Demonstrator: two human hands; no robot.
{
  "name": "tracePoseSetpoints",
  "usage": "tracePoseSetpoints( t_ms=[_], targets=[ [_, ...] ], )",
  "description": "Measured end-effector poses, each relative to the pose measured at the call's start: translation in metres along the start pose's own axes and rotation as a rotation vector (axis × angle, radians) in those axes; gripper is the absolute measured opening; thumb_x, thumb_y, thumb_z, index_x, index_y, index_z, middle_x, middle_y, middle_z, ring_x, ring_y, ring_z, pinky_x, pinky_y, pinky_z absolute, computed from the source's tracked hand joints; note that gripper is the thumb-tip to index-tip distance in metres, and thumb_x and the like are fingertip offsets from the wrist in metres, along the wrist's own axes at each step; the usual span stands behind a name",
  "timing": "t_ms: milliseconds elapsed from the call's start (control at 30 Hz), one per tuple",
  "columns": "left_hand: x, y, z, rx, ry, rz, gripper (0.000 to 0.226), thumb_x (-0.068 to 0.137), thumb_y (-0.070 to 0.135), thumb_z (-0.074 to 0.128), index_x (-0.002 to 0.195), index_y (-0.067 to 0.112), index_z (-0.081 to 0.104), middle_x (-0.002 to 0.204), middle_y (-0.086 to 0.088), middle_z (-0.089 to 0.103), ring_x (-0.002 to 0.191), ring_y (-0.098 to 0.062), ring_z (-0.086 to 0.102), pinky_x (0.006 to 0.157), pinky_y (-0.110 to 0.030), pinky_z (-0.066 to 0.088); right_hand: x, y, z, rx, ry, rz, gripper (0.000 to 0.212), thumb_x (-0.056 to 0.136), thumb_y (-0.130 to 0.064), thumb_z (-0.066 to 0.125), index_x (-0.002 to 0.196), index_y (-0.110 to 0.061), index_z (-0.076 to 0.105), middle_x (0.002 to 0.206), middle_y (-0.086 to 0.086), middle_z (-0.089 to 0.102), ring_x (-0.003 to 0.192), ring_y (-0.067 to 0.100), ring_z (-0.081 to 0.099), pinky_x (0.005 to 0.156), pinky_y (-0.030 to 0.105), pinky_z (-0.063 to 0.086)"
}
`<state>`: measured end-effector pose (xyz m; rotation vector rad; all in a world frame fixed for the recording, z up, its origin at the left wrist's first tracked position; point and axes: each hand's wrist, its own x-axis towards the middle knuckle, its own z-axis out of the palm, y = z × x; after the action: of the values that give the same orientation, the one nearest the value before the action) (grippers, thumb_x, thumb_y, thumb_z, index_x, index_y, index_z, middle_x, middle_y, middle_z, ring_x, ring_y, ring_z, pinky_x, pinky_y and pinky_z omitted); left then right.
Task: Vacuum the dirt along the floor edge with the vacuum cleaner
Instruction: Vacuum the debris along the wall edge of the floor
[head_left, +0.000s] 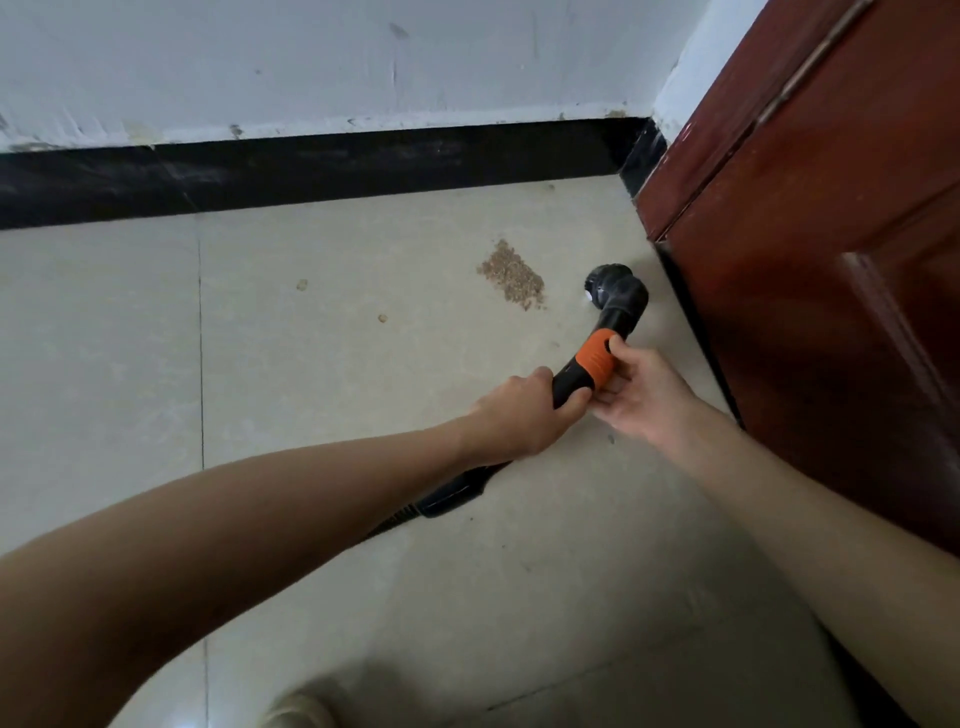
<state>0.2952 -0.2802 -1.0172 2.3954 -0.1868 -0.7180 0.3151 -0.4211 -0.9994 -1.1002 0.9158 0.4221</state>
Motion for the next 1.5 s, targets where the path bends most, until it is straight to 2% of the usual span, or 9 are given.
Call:
tracePoseSetpoints(
  t_ms=[67,233,333,467,533,633,700,1200,1500],
  targets=[
    [-0.014,0.002,0.01,0.035,-0.031,0.005,0.042,0.093,0.058,0.038,0.09,0.016,0.041,0.07,-0.001,0.051,0.056,-0.019,0.051,0.052,-0.031,0.035,-0.01,0.015,-0.012,0.061,0.001,-0.005,0.025,0.102,-0.026,0.049,0.092,-0.005,0.058,0.071,0.011,0.069,0.078,0.024,0.063,0.063,0.036,0.048],
    [-0.042,0.002,0.024,0.019,-0.053,-0.023,0.042,0.092,0.059,0.038,0.088,0.018,0.042,0.071,-0.001,0.053,0.058,-0.02,0.052,0.055,-0.031,0.038,-0.03,0.038,-0.023,0.072,0.003,0.0,0.026,0.103,-0.027,0.047,0.096,-0.004,0.057,0.079,0.013,0.066,0.078,0.023,0.063,0.062,0.035,0.048],
    [-0.055,-0.004,0.024,-0.021,-0.064,-0.038,0.041,0.09,0.06,0.038,0.08,0.021,0.041,0.075,-0.004,0.059,0.051,-0.019,0.055,0.054,-0.029,0.044,-0.039,0.043,-0.019,0.053,-0.009,0.016,0.026,0.103,-0.025,0.049,0.113,-0.002,0.053,0.089,0.016,0.063,0.082,0.026,0.061,0.072,0.038,0.049],
    [-0.061,-0.012,0.015,-0.066,-0.022,-0.064,0.04,0.089,0.061,0.039,0.074,0.024,0.039,0.07,-0.001,0.057,0.039,-0.015,0.055,0.045,-0.023,0.043,-0.044,0.045,-0.004,0.028,-0.012,0.02,0.039,0.101,-0.023,0.051,0.131,0.002,0.047,0.093,0.019,0.061,0.091,0.031,0.059,0.085,0.043,0.045],
    [-0.061,-0.015,0.009,-0.085,0.004,-0.077,0.039,0.089,0.059,0.04,0.074,0.023,0.04,0.07,-0.001,0.057,0.04,-0.017,0.056,0.046,-0.025,0.046,-0.044,0.043,0.007,0.015,-0.003,0.022,0.045,0.101,-0.023,0.053,0.137,0.001,0.045,0.096,0.019,0.06,0.097,0.032,0.058,0.081,0.043,0.046],
    [-0.06,-0.016,0.004,-0.104,0.041,-0.11,0.039,0.091,0.057,0.04,0.075,0.021,0.041,0.07,-0.002,0.057,0.042,-0.019,0.056,0.05,-0.028,0.049,-0.041,0.04,0.02,-0.014,0.012,0.021,0.046,0.1,-0.024,0.055,0.139,-0.002,0.045,0.095,0.017,0.06,0.085,0.027,0.06,0.063,0.038,0.047],
    [-0.059,-0.017,0.002,-0.128,0.052,-0.138,0.039,0.091,0.057,0.04,0.075,0.021,0.041,0.072,-0.003,0.057,0.045,-0.022,0.058,0.054,-0.032,0.053,-0.038,0.038,0.026,-0.041,0.013,0.024,0.046,0.1,-0.024,0.055,0.138,-0.002,0.046,0.093,0.016,0.06,0.081,0.025,0.06,0.058,0.036,0.045],
    [-0.04,-0.028,-0.021,-0.232,0.101,-0.179,0.04,0.092,0.053,0.041,0.078,0.016,0.043,0.072,-0.006,0.057,0.048,-0.026,0.061,0.051,-0.03,0.051,-0.012,0.02,0.062,-0.178,-0.014,0.032,0.041,0.099,-0.024,0.055,0.135,-0.005,0.05,0.093,0.012,0.064,0.079,0.023,0.062,0.055,0.034,0.046],
    [-0.022,-0.038,-0.036,-0.219,0.133,-0.195,0.042,0.092,0.056,0.04,0.083,0.015,0.045,0.078,-0.008,0.059,0.052,-0.027,0.061,0.059,-0.037,0.056,0.006,0.009,0.082,-0.174,-0.047,0.022,0.041,0.1,-0.026,0.053,0.135,-0.006,0.05,0.089,0.009,0.064,0.077,0.021,0.063,0.052,0.031,0.048]
  ],
)
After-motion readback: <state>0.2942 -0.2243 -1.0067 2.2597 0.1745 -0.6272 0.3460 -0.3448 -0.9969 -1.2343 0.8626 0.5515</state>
